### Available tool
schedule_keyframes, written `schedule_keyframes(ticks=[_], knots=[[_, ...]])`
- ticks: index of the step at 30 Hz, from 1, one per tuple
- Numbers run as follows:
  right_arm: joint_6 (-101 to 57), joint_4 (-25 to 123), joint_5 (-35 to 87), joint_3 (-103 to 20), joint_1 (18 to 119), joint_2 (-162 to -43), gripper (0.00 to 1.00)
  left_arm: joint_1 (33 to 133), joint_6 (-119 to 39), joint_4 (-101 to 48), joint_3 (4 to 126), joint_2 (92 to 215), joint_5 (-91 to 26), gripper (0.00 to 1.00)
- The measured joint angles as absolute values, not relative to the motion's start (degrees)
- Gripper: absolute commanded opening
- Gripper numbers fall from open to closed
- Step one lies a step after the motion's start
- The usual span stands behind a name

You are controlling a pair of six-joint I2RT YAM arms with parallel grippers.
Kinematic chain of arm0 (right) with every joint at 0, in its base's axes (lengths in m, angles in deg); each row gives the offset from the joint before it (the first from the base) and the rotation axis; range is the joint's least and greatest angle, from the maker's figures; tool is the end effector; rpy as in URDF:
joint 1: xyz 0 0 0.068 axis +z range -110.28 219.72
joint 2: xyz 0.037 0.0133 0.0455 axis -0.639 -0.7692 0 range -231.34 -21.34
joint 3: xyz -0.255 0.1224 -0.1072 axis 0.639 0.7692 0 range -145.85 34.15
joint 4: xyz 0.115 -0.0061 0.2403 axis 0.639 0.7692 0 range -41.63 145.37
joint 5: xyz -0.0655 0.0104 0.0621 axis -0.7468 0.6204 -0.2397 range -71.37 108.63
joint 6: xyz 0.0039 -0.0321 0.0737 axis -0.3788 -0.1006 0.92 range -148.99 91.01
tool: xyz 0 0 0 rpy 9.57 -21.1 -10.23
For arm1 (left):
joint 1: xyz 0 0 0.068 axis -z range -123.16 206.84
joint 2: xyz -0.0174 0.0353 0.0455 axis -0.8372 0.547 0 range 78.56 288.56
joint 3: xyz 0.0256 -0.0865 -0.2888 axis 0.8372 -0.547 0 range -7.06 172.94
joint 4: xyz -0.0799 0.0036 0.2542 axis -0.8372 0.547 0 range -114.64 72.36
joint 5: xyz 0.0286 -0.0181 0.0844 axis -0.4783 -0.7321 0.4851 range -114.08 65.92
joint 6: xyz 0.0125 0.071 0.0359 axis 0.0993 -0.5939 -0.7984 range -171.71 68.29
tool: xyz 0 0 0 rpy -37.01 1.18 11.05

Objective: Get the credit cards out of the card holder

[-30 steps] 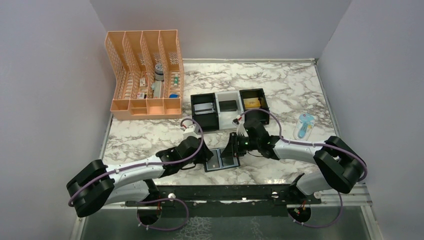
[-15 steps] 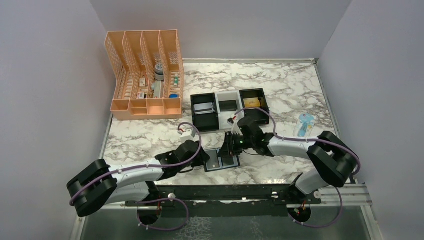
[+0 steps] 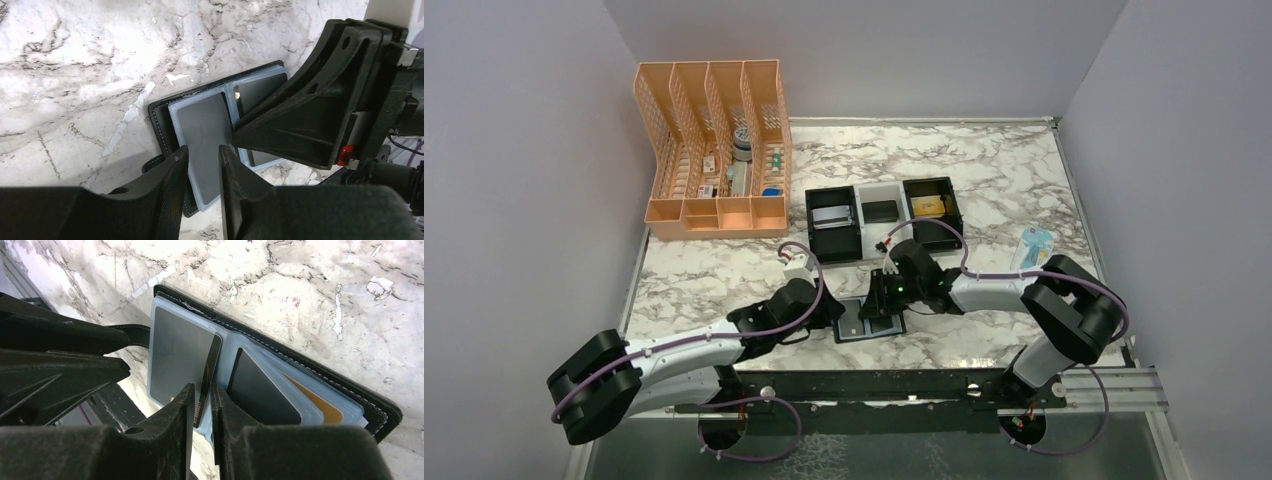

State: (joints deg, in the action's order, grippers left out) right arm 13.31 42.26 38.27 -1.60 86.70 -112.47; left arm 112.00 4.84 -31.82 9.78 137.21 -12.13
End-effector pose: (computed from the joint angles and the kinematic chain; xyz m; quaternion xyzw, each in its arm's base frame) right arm 0.1933 0.2415 0.1304 -0.0971 0.9205 0.3548 0.1317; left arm 0.1320 -0.1643 0.1621 -0.0591 0.8801 -0.3307 0.3356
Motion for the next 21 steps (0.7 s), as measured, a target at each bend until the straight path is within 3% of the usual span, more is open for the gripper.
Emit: schedule_keyframes(ticks=[4,9,13,21], knots=[[13.38,42.07,37.59,-1.57,87.01,-112.41,0.20,112.00,3.22,-31.53,9.96,136.65,-12.44,0.35],[14.76,40.14,37.37,-0.63,87.03,-112.39,0.20,112.04,1.21,-32.30,10.33,138.96,-15.17,0.30],[16.40,37.19,37.61,1.16,87.03,-112.04,0.20,112.04,0.21,-32.19,11.36,143.68,-16.66,0.20],[18.43,35.53,37.76,2.21,86.87,-111.77,0.23,112.02,-0.21,-31.53,13.22,146.98,-16.92,0.17]])
